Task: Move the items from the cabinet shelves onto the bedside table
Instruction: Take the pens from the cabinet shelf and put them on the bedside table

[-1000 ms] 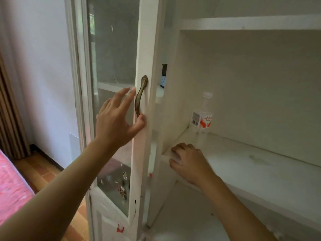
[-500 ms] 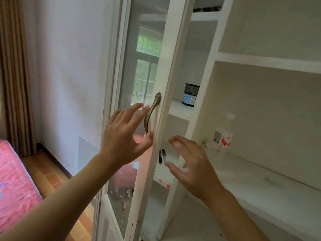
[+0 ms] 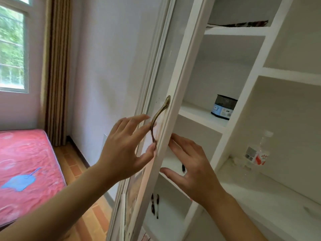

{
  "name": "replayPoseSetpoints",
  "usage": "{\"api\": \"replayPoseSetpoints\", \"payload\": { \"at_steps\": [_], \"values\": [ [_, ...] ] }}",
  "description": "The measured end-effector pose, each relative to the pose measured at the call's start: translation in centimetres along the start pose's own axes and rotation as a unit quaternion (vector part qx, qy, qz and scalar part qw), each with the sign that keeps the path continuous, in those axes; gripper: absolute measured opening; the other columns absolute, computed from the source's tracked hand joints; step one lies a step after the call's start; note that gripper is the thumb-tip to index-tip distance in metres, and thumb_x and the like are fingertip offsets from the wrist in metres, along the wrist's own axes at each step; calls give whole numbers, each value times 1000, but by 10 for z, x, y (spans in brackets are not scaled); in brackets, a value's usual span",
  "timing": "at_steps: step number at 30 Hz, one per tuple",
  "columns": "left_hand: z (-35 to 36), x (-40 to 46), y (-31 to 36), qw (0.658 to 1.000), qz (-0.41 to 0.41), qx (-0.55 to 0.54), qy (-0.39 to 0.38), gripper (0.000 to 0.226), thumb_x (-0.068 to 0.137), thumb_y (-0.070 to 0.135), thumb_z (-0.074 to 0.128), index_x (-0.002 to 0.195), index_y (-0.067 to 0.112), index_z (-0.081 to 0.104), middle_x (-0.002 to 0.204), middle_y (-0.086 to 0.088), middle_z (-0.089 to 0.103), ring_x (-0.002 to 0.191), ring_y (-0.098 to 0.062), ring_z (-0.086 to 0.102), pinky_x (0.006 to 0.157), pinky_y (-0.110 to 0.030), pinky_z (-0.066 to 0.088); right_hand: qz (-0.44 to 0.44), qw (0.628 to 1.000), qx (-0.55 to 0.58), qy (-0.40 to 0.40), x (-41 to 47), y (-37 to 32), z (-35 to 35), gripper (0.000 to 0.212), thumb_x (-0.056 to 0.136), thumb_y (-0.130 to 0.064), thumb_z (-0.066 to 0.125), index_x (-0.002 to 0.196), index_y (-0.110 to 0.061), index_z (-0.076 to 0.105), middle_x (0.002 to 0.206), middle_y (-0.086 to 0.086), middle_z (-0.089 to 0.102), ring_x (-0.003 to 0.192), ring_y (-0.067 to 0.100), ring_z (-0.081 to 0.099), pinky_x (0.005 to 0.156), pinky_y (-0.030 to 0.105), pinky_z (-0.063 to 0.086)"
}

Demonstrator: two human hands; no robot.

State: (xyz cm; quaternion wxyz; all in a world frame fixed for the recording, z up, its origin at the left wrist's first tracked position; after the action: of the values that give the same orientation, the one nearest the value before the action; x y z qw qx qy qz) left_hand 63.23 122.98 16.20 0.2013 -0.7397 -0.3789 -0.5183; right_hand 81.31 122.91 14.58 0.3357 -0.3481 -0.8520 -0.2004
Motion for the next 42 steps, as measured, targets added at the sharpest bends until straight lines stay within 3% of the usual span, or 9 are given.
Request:
{"api": "replayPoseSetpoints", "payload": {
  "at_steps": [3,7,10,14,17,21,26,35,42],
  "values": [
    [2,-31,-6,999,18,15,-39,52,97,55,52,129,16,65,136,-6,60,125,-27,56,105,-55,43,-1,1000,24,4,5,-6,8,79,97,-58,65,162,-27,33,165,-16,32,149,8,33,120,34,33],
    [5,-72,-18,996,15,33,-77,52,92,57,62,127,18,66,130,1,63,125,-21,57,111,-52,39,-5,998,37,-52,5,-20,40,80,98,-67,56,163,-31,29,170,-19,17,151,8,27,121,25,20],
    [4,-98,-29,995,-3,34,-90,50,90,57,66,124,21,66,128,2,64,122,-20,58,108,-53,41,4,992,58,-114,-2,-24,73,81,98,-67,56,164,-39,21,170,-25,6,152,1,18,115,17,6],
    [1,-124,-41,994,-13,45,-102,48,87,55,70,121,21,68,126,2,65,119,-22,59,101,-52,44,6,990,99,-102,3,-30,88,81,97,-68,55,164,-44,16,170,-27,7,149,-9,12,114,8,1],
    [-4,-137,-52,992,-30,61,-103,44,90,54,69,119,21,69,124,0,67,118,-22,60,101,-52,46,1,987,122,-102,9,-36,98,85,96,-71,54,164,-45,11,170,-26,6,153,-3,15,114,21,9],
    [-10,-152,-66,990,-46,83,-103,37,96,49,65,115,19,72,119,-1,68,114,-24,62,101,-52,46,-5,981,155,-117,11,-44,123,93,95,-66,62,165,-43,5,172,-22,0,156,1,13,113,32,7],
    [-19,-173,-78,986,-62,95,-119,40,94,50,64,117,18,71,118,0,68,111,-23,61,101,-45,44,4,975,185,-122,6,-57,156,96,92,-68,63,164,-44,4,172,-21,-2,156,18,22,115,58,32],
    [-29,-216,-128,969,-146,122,-157,40,96,50,60,120,20,68,118,3,69,107,-19,61,98,-42,47,-12,970,140,-199,-26,-86,229,87,95,-68,58,162,-52,4,171,-23,-10,154,10,12,113,52,27],
    [-30,-256,-172,944,-213,147,-203,42,96,51,54,123,20,64,117,2,68,107,-22,61,97,-44,46,13,971,134,-197,-9,-104,263,86,93,-66,57,161,-53,8,171,-19,-15,146,12,11,107,56,40]
  ]
}}
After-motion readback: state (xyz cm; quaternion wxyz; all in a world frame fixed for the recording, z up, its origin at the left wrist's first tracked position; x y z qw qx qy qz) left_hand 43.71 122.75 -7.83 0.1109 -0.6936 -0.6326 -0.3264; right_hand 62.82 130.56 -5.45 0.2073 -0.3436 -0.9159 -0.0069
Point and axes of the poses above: each hand's wrist, its own x-axis towards the middle knuckle, its own z-axis out of the palm, y = z × x, the point moved 8 cm from there along x, towards the middle knuckle
